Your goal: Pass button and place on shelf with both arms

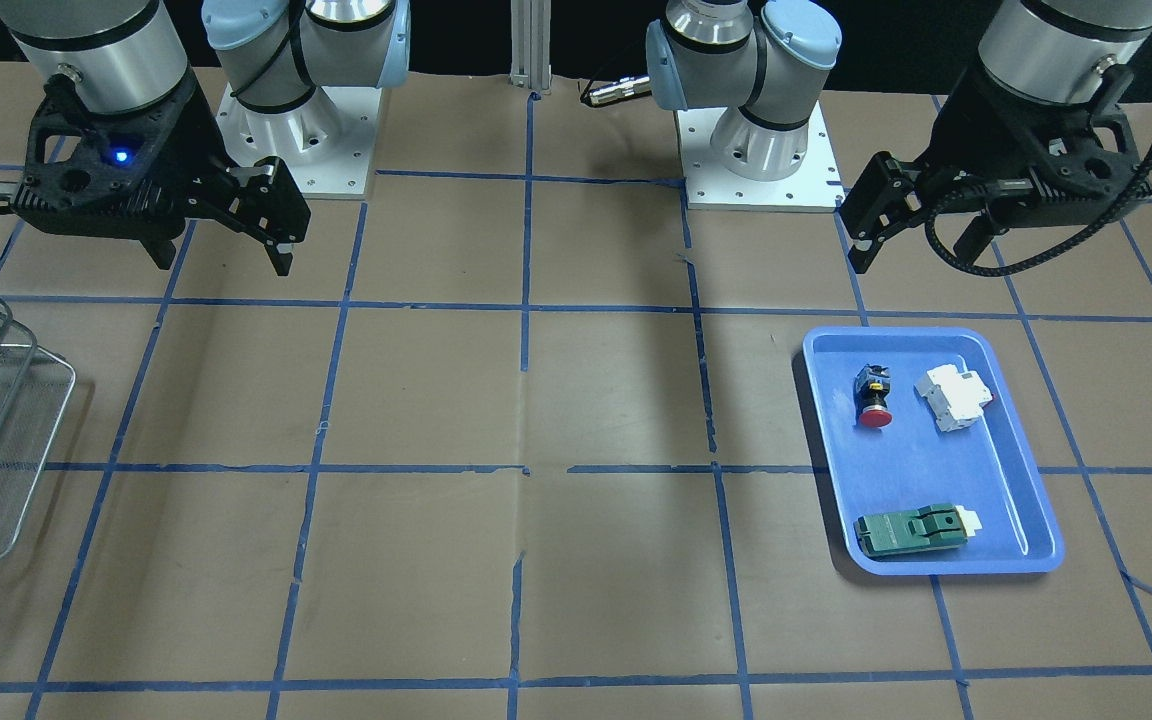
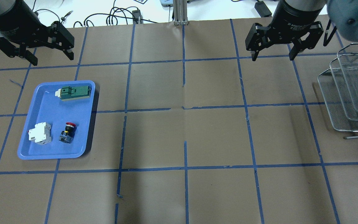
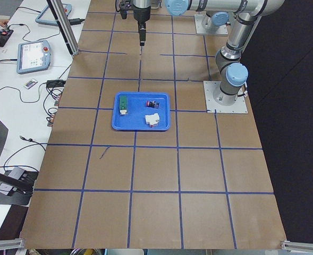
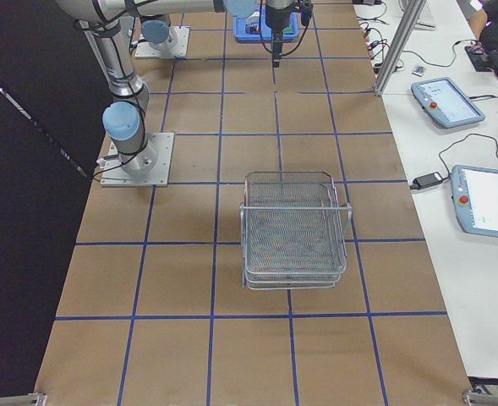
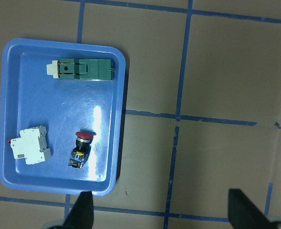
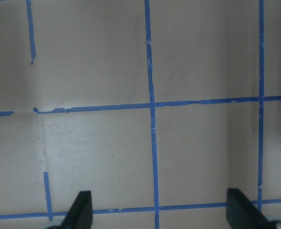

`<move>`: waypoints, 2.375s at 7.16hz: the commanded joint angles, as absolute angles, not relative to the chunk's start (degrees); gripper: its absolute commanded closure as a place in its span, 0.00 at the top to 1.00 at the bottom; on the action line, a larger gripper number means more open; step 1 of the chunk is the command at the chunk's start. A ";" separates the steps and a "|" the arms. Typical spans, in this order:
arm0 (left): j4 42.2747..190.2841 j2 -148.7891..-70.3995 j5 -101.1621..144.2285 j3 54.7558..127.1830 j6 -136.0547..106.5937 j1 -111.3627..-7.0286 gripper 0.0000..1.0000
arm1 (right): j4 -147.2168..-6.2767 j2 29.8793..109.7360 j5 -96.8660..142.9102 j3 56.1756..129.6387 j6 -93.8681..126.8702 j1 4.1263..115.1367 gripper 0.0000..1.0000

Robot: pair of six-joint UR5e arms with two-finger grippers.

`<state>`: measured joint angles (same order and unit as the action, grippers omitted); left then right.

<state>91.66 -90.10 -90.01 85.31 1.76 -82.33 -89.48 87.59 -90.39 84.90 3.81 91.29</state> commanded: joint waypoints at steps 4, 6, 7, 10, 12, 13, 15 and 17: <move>91.75 -88.95 -90.26 85.96 2.28 -82.70 1.00 | -89.47 87.63 -90.26 84.90 3.87 91.32 1.00; 91.58 -89.38 -90.18 86.04 1.59 -82.88 1.00 | -89.47 87.63 -90.26 84.90 3.78 91.32 1.00; 91.93 -89.04 -90.35 86.04 2.02 -82.88 1.00 | -89.47 87.63 -90.26 84.90 3.78 91.32 1.00; 91.50 -88.77 -90.52 87.62 3.96 -83.23 1.00 | -89.56 87.63 -90.26 84.90 3.69 91.32 1.00; 92.19 -88.60 -90.35 87.88 3.52 -82.97 1.00 | -89.82 87.54 -90.26 84.90 3.69 91.32 1.00; 93.07 -88.59 -90.26 87.98 4.30 -82.53 1.00 | -90.09 87.54 -90.26 84.90 3.69 91.23 1.00; 92.99 -88.68 -90.00 87.89 4.31 -82.26 1.00 | -90.09 87.54 -90.26 84.90 3.69 91.14 1.00; 93.34 -88.59 -90.35 88.06 4.31 -82.18 1.00 | -90.17 87.45 -90.26 84.81 3.69 90.88 1.00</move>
